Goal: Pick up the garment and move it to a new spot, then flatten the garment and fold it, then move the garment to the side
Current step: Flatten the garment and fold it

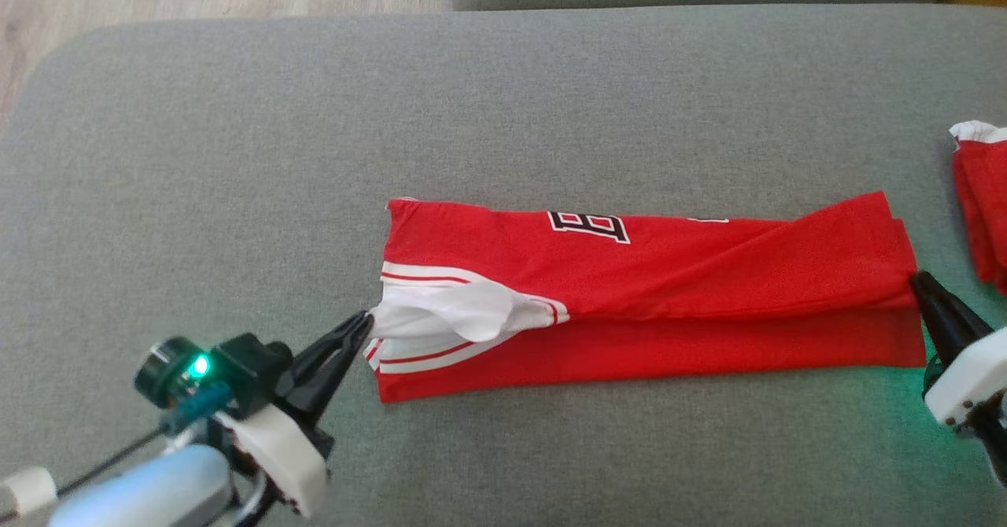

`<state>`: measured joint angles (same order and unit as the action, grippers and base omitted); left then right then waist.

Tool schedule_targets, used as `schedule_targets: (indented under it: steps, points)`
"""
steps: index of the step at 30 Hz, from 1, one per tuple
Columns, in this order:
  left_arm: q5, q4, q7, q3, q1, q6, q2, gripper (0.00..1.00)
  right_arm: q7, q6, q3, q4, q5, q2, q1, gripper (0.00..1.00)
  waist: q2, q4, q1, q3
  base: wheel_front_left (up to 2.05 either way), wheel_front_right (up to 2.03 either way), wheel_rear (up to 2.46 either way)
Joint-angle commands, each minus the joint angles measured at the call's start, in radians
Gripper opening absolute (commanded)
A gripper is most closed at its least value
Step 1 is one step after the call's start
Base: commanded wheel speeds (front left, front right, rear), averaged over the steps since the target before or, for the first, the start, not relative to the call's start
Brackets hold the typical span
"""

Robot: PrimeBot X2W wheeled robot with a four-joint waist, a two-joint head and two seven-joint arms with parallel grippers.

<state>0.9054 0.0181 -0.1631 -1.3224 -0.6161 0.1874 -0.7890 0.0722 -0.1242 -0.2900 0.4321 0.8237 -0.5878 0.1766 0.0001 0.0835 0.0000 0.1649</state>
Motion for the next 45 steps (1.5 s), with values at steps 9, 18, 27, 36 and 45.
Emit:
schedule_targets:
  steps: [9, 18, 27, 36, 45]
  points:
    - [0.009, 0.027, -0.097, 0.184, 0.139, 0.165, 0.106, 1.00, -0.057, -0.007, 0.153, -0.076, -0.062, 0.083, -0.166, 1.00, -0.0001, 0.001, 0.0000, -0.053, 0.00, 0.00, 0.00]
    - [-0.300, -0.051, -0.098, 0.534, 0.410, 0.272, 0.319, 1.00, -0.050, -0.007, 0.299, -0.050, -0.133, 0.189, -0.188, 1.00, -0.0001, 0.061, 0.0000, -0.081, 0.00, 0.00, 0.00]
    - [-0.530, -0.070, -0.099, 0.700, 0.573, 0.207, 0.488, 1.00, 0.020, -0.007, 0.406, 0.125, -0.268, 0.215, -0.102, 1.00, -0.0001, 0.144, 0.0000, -0.081, 0.00, 0.00, 0.00]
    - [-0.623, -0.052, -0.099, 0.800, 0.624, 0.131, 0.561, 1.00, 0.103, -0.007, 0.368, 0.122, -0.210, 0.222, -0.113, 0.00, -0.0001, 0.138, 0.0000, -0.081, 0.00, 0.00, 0.00]
    - [-0.683, -0.045, -0.099, 0.885, 0.654, 0.056, 0.606, 1.00, 0.075, -0.007, 0.422, 0.011, -0.182, 0.130, -0.136, 0.00, -0.0001, 0.054, 0.0000, -0.081, 0.00, 0.00, 0.00]
